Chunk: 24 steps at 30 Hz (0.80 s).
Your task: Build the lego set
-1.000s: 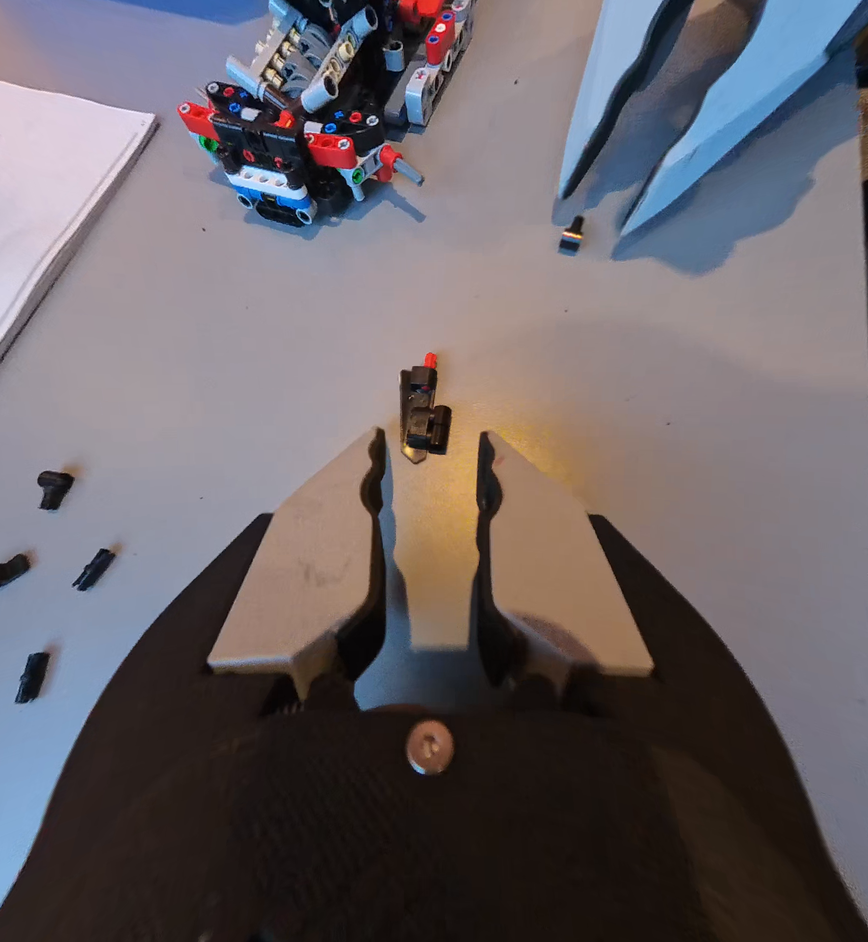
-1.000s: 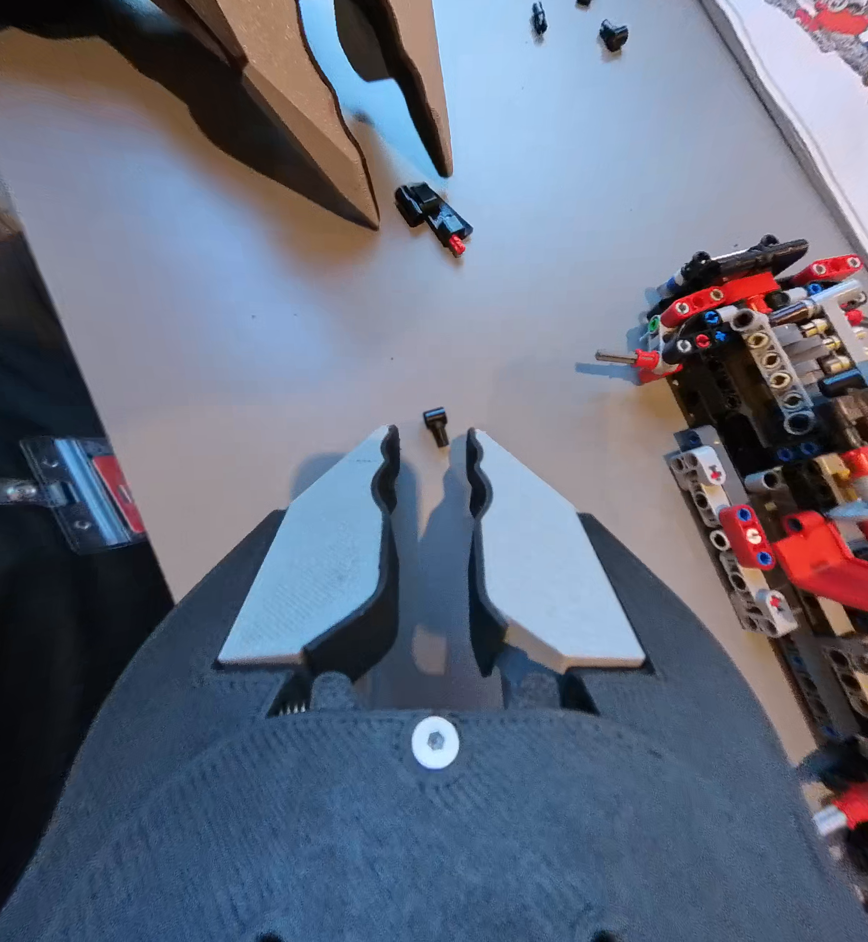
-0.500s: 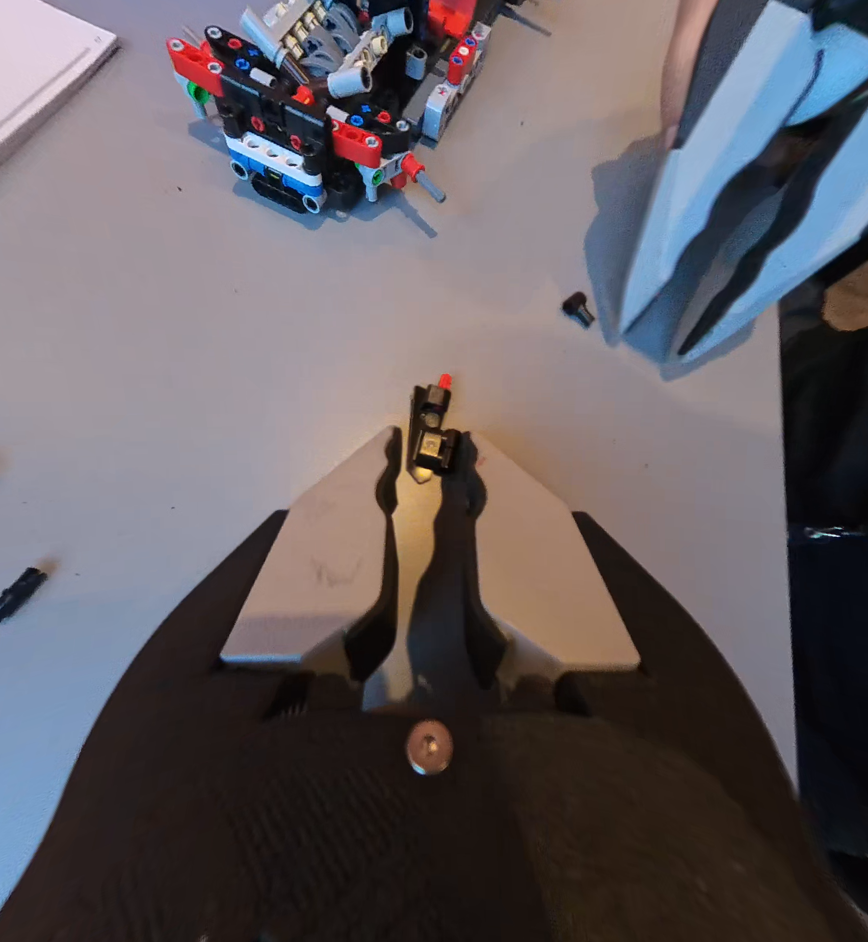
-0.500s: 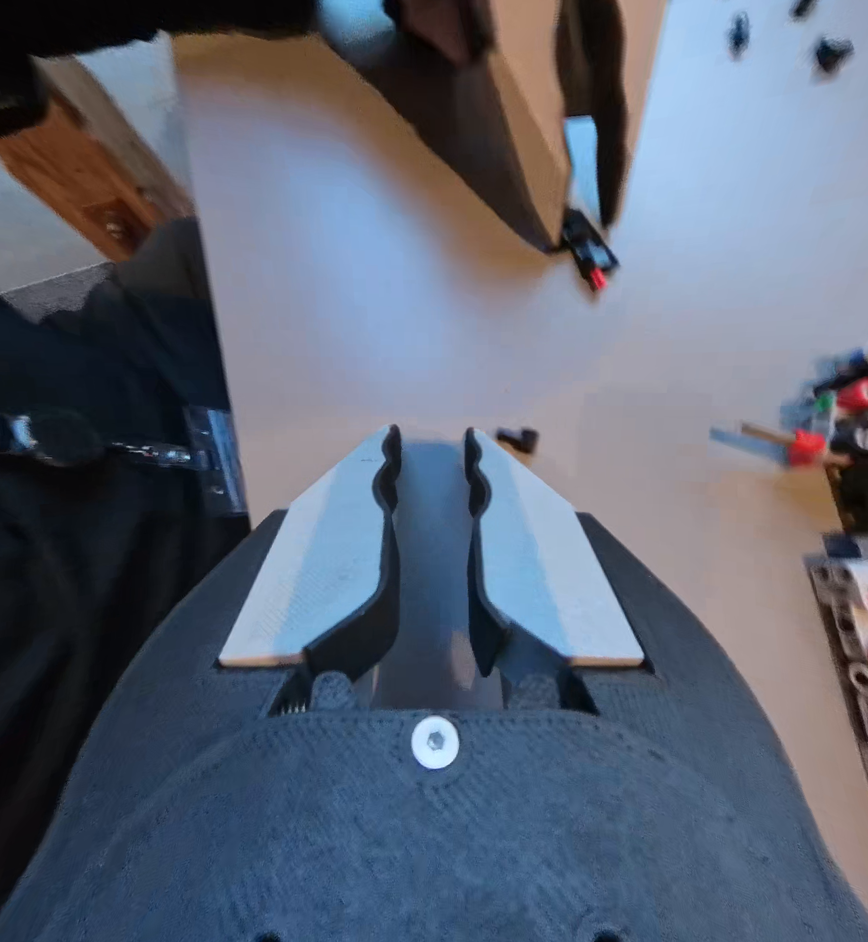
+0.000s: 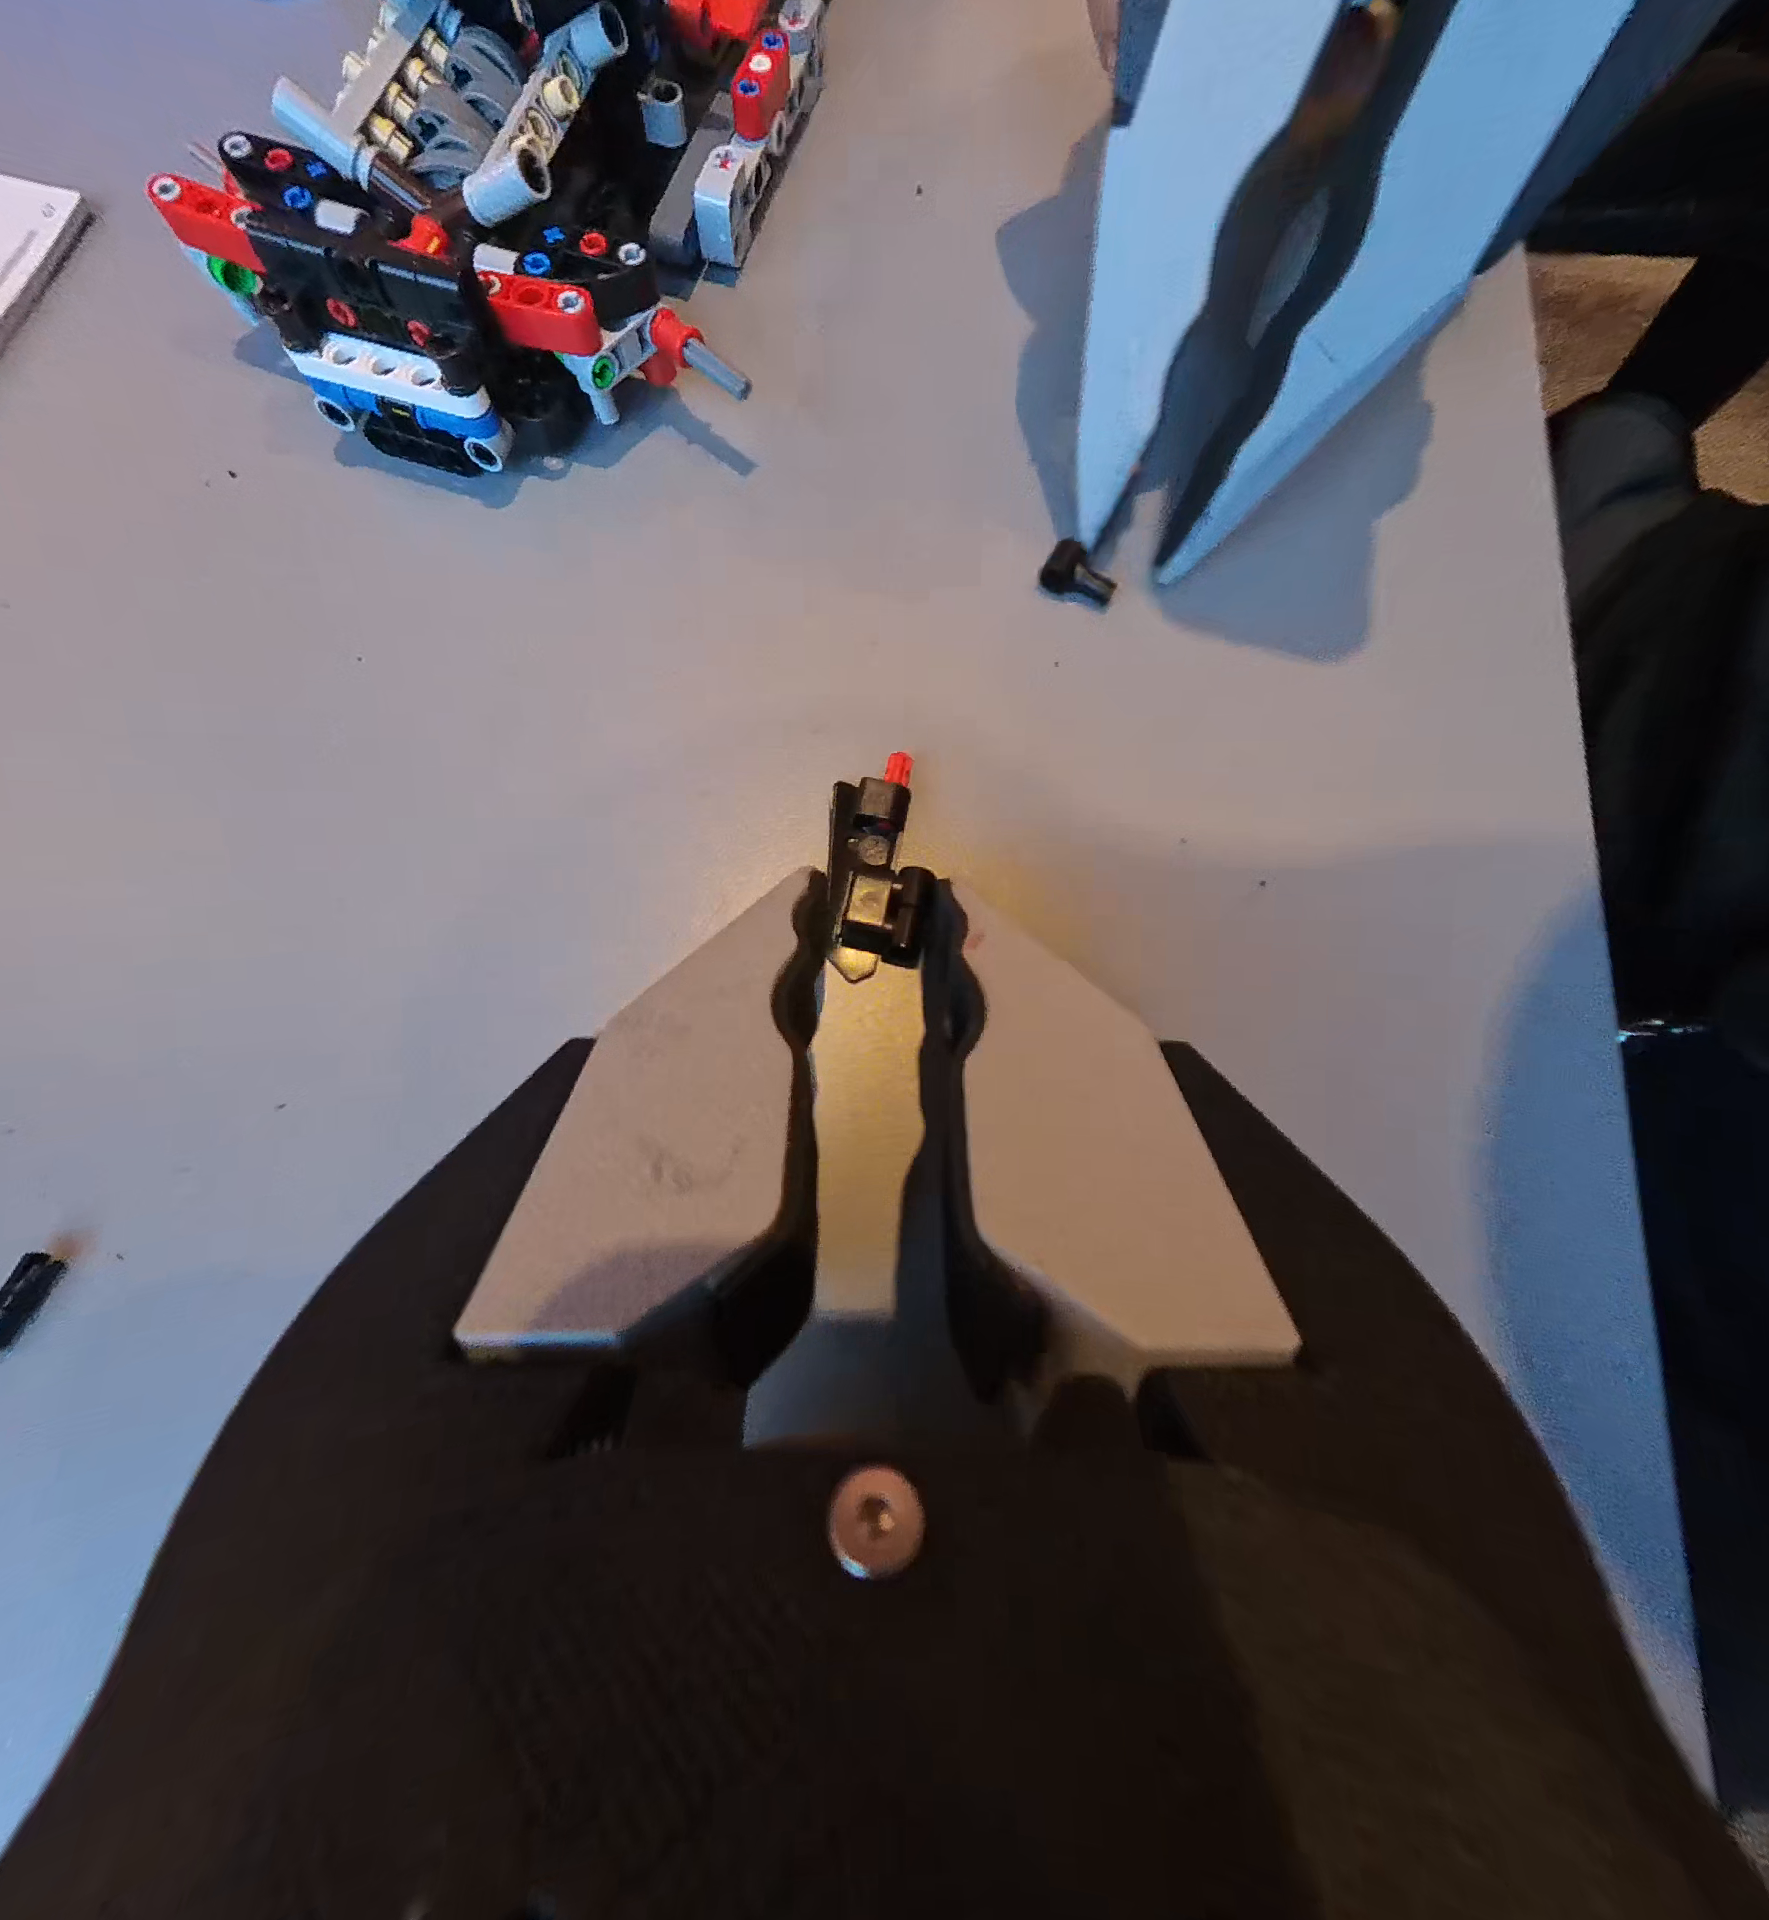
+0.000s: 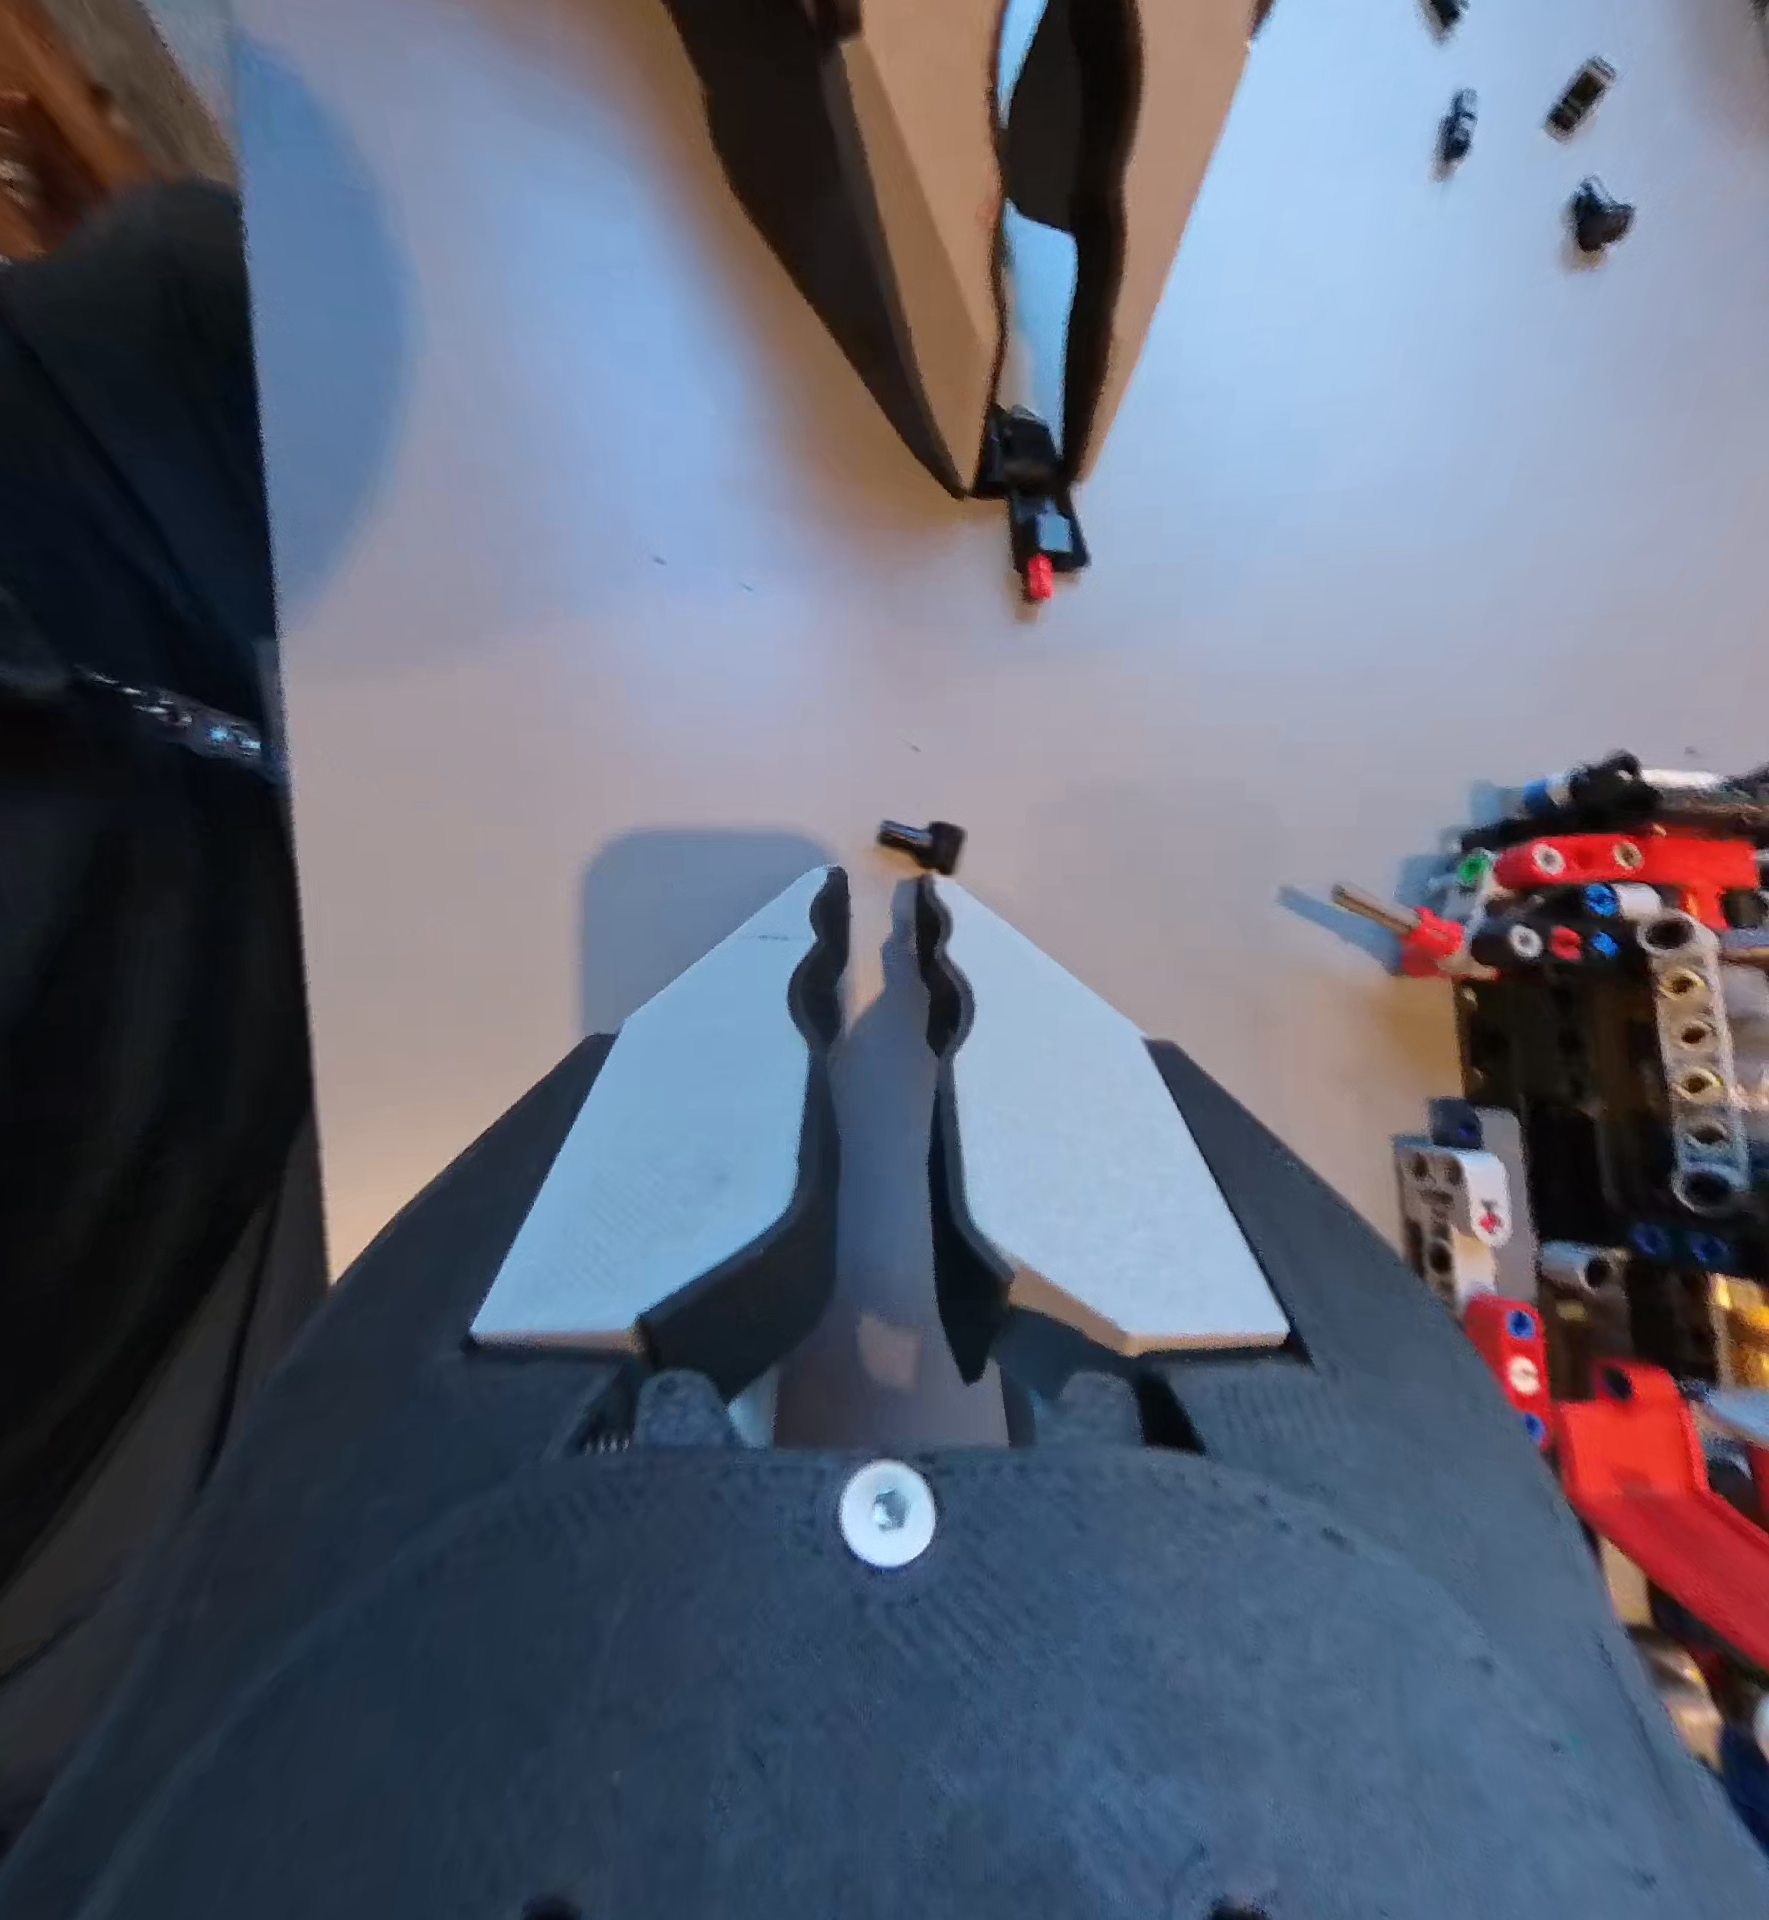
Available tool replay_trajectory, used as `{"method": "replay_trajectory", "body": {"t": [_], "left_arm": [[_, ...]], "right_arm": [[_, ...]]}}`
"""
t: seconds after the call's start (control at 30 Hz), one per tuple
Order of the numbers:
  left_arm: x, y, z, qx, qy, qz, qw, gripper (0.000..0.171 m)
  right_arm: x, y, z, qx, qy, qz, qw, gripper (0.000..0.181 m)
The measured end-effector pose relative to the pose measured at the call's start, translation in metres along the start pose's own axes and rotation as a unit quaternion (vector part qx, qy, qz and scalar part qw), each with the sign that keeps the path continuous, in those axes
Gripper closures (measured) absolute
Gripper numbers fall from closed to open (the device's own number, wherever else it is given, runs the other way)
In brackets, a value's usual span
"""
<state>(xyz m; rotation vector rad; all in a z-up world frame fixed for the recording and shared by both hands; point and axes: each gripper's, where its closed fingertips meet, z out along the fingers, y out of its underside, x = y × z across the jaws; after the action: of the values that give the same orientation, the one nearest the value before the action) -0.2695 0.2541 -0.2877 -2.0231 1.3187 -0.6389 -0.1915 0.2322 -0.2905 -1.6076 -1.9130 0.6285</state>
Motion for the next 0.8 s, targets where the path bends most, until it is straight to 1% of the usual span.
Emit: {"method": "replay_trajectory", "body": {"t": [0.1, 0.17, 0.2, 0.27, 0.37, 0.47, 0.53, 0.57, 0.6, 0.7, 0.8], "left_arm": [[0.002, 0.0, 0.001, -0.002, -0.01, 0.018, 1.0, 0.155], [0.007, -0.001, 0.002, -0.002, -0.001, 0.025, 1.0, 0.155], [0.01, -0.002, 0.003, -0.002, 0.003, 0.03, 1.0, 0.155], [0.015, -0.003, 0.005, -0.003, 0.009, 0.039, 0.999, 0.155], [0.018, -0.005, 0.007, -0.003, 0.012, 0.038, 0.999, 0.154], [0.023, -0.007, 0.009, -0.003, 0.021, 0.037, 0.999, 0.142], [0.025, -0.007, 0.01, -0.003, 0.021, 0.041, 0.999, 0.136], [0.025, -0.007, 0.01, -0.003, 0.018, 0.043, 0.999, 0.132], [0.024, -0.008, 0.009, 0.001, 0.012, 0.044, 0.999, 0.132], [0.021, -0.013, 0.005, 0.02, -0.01, 0.056, 0.998, 0.134], [0.021, -0.02, 0.005, 0.037, -0.041, 0.09, 0.994, 0.137]], "right_arm": [[-0.02, -0.009, 0.001, 0.013, -0.039, -0.019, 0.999, 0.173], [-0.014, -0.012, -0.002, 0.02, -0.024, -0.029, 0.999, 0.177], [-0.008, -0.011, -0.004, 0.02, -0.017, -0.03, 0.999, 0.176], [0.006, -0.007, -0.007, 0.015, -0.011, -0.035, 0.999, 0.169], [0.011, -0.006, -0.007, 0.015, -0.037, -0.074, 0.996, 0.159], [0.009, -0.003, 0.001, -0.012, -0.069, -0.104, 0.992, 0.153], [0.011, -0.005, 0.003, -0.012, -0.07, -0.112, 0.991, 0.161], [0.012, -0.003, 0.004, -0.016, -0.07, -0.114, 0.991, 0.168], [0.011, -0.003, 0.004, -0.015, -0.071, -0.113, 0.991, 0.177], [0.009, -0.003, 0.004, -0.001, -0.059, -0.094, 0.994, 0.178], [0.01, -0.003, 0.003, 0.014, -0.043, -0.042, 0.998, 0.179]]}}
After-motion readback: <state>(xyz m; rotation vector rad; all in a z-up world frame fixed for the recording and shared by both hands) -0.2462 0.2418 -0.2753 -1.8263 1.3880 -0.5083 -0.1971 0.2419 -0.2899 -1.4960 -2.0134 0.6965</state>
